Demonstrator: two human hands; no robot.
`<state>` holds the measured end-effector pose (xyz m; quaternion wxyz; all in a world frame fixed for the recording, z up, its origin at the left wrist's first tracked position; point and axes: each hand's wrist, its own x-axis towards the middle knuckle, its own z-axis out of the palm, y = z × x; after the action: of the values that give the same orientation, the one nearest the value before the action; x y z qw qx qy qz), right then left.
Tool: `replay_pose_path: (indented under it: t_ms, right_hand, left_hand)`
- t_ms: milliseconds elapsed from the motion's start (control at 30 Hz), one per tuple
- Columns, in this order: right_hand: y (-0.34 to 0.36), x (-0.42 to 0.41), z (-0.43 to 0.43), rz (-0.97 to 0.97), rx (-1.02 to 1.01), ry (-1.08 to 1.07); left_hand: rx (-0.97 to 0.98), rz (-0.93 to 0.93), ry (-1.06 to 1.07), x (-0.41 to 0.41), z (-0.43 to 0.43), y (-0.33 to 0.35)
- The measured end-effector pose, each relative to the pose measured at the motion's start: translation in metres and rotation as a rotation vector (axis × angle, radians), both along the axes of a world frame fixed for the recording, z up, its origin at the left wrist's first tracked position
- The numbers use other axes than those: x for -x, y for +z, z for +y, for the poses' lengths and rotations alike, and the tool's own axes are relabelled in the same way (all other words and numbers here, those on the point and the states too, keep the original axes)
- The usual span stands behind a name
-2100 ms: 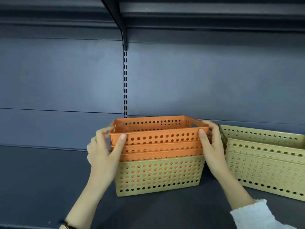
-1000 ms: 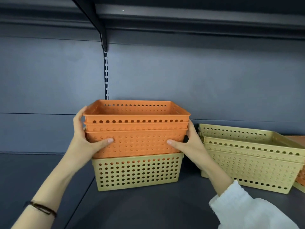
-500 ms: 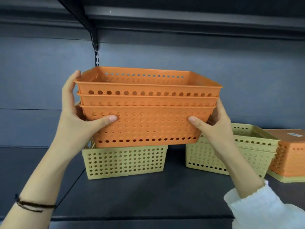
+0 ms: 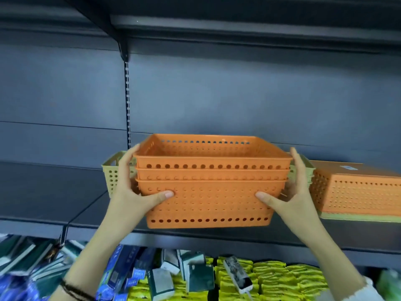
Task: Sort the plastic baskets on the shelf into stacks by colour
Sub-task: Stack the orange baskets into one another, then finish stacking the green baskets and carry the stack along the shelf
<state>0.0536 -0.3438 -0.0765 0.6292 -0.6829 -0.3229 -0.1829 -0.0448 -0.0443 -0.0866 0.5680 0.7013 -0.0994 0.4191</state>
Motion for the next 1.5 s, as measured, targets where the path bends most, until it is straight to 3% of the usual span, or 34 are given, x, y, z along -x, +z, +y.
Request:
replay_pose_path:
  t_ms: [233,400,500,633,700,800,900,967,1300,1500]
  right_hand:
    - [-0.030,0.005,-0.037,0.072,0.030,-0.033]
    - [-0.042,-0.004,-0.050,0.123,0.008,-0.041]
    - [-0.048,-0.009,-0.045,0.144,-0.012,-0.042]
    - [-0.052,-0.014,-0.028,0.136,0.007,-0.068]
    - [-0.052,-0.015,-0.016,0.126,0.033,-0.069]
    - [-0.053,-0.016,-0.003,0.148,0.036,-0.066]
    - [-0.053,-0.018,0.005,0.151,0.031,-0.054]
    - [-0.053,-0.019,0.006,0.163,0.028,-0.055]
    - [-0.048,-0.021,0.013,0.180,0.026,-0.021]
    - [-0.046,-0.019,0.048,0.160,0.037,0.007]
  left_hand:
    - [-0.007,0.177,-0.104,-0.009,-0.018,-0.045]
    - [-0.133,0.264,-0.272,-0.007,-0.003,-0.038]
    - [-0.199,0.265,-0.057,-0.017,0.013,-0.024]
    - [-0.020,0.191,0.446,-0.045,0.057,-0.017]
    - [-0.151,0.231,0.675,-0.062,0.085,-0.018]
    - [-0.143,0.429,0.715,-0.083,0.119,-0.017]
    - [-0.190,0.574,0.619,-0.098,0.147,-0.024]
    - [-0.202,0.577,0.554,-0.098,0.155,-0.029]
    - [-0.053,0.440,0.619,-0.061,0.188,-0.035]
    - [0.044,0.238,0.733,-0.039,0.200,-0.019]
